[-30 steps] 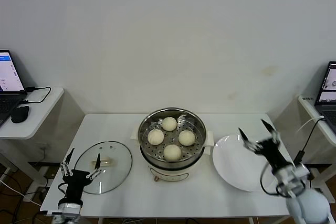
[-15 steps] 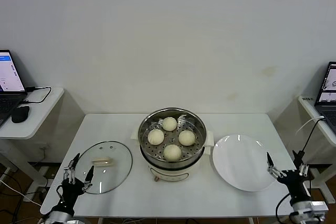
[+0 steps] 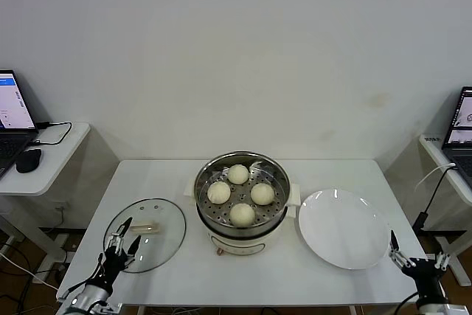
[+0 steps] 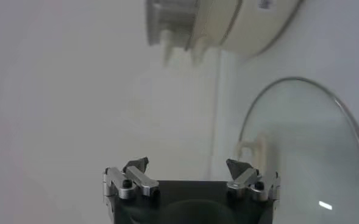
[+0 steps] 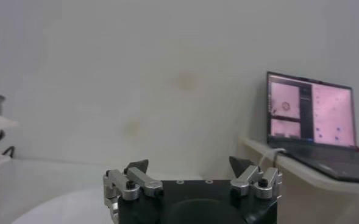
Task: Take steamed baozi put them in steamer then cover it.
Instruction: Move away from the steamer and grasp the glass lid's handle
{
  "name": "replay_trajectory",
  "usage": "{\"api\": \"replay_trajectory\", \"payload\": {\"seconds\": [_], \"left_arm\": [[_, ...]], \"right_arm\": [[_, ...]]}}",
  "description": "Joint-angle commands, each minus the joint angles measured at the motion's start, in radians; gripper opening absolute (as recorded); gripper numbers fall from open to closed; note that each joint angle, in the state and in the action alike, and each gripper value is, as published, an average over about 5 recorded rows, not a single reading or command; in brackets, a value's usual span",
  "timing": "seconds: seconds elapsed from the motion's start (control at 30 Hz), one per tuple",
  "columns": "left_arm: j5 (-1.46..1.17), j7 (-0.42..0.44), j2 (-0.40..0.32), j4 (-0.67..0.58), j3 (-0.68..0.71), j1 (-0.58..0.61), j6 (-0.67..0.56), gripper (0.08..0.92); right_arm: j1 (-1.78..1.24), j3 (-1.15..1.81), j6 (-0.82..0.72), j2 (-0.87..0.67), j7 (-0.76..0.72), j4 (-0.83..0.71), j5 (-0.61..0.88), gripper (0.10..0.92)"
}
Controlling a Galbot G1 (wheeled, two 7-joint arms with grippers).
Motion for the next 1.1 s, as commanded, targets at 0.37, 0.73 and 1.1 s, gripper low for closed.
{"api": "replay_trajectory", "payload": {"seconds": [0.37,0.73,1.1], "left_arm": [[0.071,0.012,0.025,0.208,0.067,-0.223,-0.017,0.823],[0.084,0.021,0.014,0.263,0.077,-0.271,-0.016,0.823],[0.105,0.017,-0.007,0.288,0.087,-0.292,-0.014,0.814]], "right_arm": [[-0.025,0.026,0.009,0.056,0.011,-0.005,-0.037,0.823],[-0.021,0.015,0.010,0.051,0.006,-0.020,-0.044,0.823],[-0.013,-0.002,0.011,0.043,0.002,-0.030,-0.052,0.823]]}}
